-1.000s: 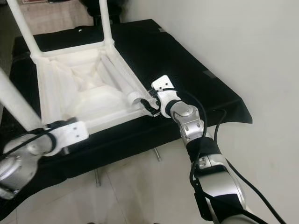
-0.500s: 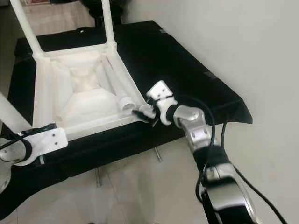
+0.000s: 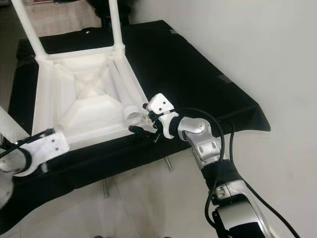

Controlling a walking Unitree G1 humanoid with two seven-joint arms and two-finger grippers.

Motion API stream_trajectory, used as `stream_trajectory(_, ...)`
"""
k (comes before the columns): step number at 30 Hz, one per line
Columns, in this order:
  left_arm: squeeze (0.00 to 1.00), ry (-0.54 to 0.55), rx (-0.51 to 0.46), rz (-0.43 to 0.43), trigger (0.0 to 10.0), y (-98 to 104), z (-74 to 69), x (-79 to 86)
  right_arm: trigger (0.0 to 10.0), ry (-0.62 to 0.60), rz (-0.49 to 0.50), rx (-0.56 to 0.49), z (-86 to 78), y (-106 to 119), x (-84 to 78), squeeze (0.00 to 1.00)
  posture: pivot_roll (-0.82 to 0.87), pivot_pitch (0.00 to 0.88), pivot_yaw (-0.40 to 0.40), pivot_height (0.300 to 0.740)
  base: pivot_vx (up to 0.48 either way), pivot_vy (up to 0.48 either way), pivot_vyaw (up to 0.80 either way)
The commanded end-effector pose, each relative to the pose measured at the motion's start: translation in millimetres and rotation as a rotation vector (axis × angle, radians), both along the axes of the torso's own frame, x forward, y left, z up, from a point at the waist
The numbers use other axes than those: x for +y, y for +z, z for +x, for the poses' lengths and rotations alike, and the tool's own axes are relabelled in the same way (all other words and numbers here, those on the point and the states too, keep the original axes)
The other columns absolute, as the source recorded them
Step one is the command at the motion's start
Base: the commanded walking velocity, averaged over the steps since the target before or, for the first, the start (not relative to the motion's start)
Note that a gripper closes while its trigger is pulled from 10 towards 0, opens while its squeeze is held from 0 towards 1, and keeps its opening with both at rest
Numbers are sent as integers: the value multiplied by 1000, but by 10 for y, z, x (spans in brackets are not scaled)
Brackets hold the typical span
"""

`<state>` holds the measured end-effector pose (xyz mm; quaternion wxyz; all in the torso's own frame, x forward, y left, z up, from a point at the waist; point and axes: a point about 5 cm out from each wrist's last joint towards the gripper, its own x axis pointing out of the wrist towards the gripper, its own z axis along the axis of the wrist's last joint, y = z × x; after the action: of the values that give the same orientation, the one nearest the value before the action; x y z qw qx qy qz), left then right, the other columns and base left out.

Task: Building children table

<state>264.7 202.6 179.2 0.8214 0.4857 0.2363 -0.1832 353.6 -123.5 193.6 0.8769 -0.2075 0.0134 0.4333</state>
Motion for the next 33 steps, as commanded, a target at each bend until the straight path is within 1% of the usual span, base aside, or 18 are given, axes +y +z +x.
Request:
stream_trajectory(1, 0, -15, 18, -101, 10000, -123, -78, -186, 10000, 6, -31, -9, -23, -22, 43, 0, -43, 116, -21, 740, 0, 0, 0)
stream_trajectory(2, 0, -20, 40, -148, 10000, -189, -121, -267, 10000, -4, -43, -9, -21, -42, 53, 0, -43, 117, -22, 740, 0, 0, 0)
stream_trajectory(3, 0, -26, 58, -175, 10000, -240, -160, -326, 10000, -15, -49, -9, -16, -57, 66, 0, -43, 117, -21, 740, 0, 0, 0)
stream_trajectory(4, 0, -26, 58, -175, 10000, -240, -160, -326, 10000, -15, -49, -9, -16, -57, 66, 0, -43, 117, -21, 740, 0, 0, 0)
stream_trajectory(6, 0, -32, 83, -221, 10000, -311, -229, -407, 10000, -45, -49, -8, 7, -82, 108, 0, -40, 119, -19, 740, 0, 0, 0)
stream_trajectory(7, 0, -32, 83, -221, 10000, -311, -229, -407, 10000, -45, -49, -8, 7, -82, 108, 0, -40, 119, -19, 740, 0, 0, 0)
stream_trajectory(8, 0, -36, 87, -242, 10000, -333, -259, -444, 10000, -59, -46, -8, 18, -95, 137, 0, -40, 119, -19, 740, 0, 0, 0)
stream_trajectory(9, 0, -29, 81, -284, 10000, -365, -299, -507, 10000, -76, -41, -11, 33, -115, 202, 0, -37, 117, -20, 740, 0, 0, 0)
stream_trajectory(10, 0, -26, 78, -291, 10000, -369, -304, -517, 10000, -78, -40, -11, 35, -118, 215, 0, -37, 117, -20, 740, 0, 0, 0)
stream_trajectory(12, 0, -6, 64, -343, 10000, -387, -324, -569, 10000, -85, -25, -12, 42, -120, 283, 0, -34, 115, -22, 740, 0, 0, 0)
stream_trajectory(18, 0, 69, -5, -401, 10000, -431, -324, -588, 10000, -93, -14, -20, 64, -117, 408, 0, -33, 109, -26, 740, 0, 0, 0)
stream_trajectory(19, 0, 69, -5, -401, 10000, -431, -324, -588, 10000, -93, -14, -20, 64, -117, 408, 0, -33, 109, -26, 740, 0, 0, 0)
stream_trajectory(21, 0, 91, 9, -439, 10000, -474, -360, -612, 10000, -124, -18, -29, 102, -105, 420, 0, -31, 106, -29, 740, 0, 0, 0)
stream_trajectory(22, 0, 91, 9, -439, 10000, -474, -360, -612, 10000, -124, -18, -29, 102, -105, 420, 0, -31, 106, -29, 740, 0, 0, 0)
stream_trajectory(23, 0, 115, 16, -483, 10000, -511, -404, -636, 10000, -155, -15, -37, 150, -78, 431, 0, -24, 102, -34, 740, 0, 0, 0)
stream_trajectory(29, 0, 113, -5, -523, 10000, -505, -419, -651, 10000, -158, -26, -50, 185, -50, 440, 0, -19, 100, -39, 740, 0, 0, 0)
stream_trajectory(32, 0, 93, -26, -536, 10000, -496, -424, -673, 10000, -137, -57, -62, 202, -41, 443, 0, -16, 99, -42, 740, 0, 0, 0)
stream_trajectory(33, 0, 83, -34, -548, 10000, -488, -429, -684, 10000, -89, -60, -66, 192, -13, 436, 0, -12, 99, -44, 740, 0, 0, 0)
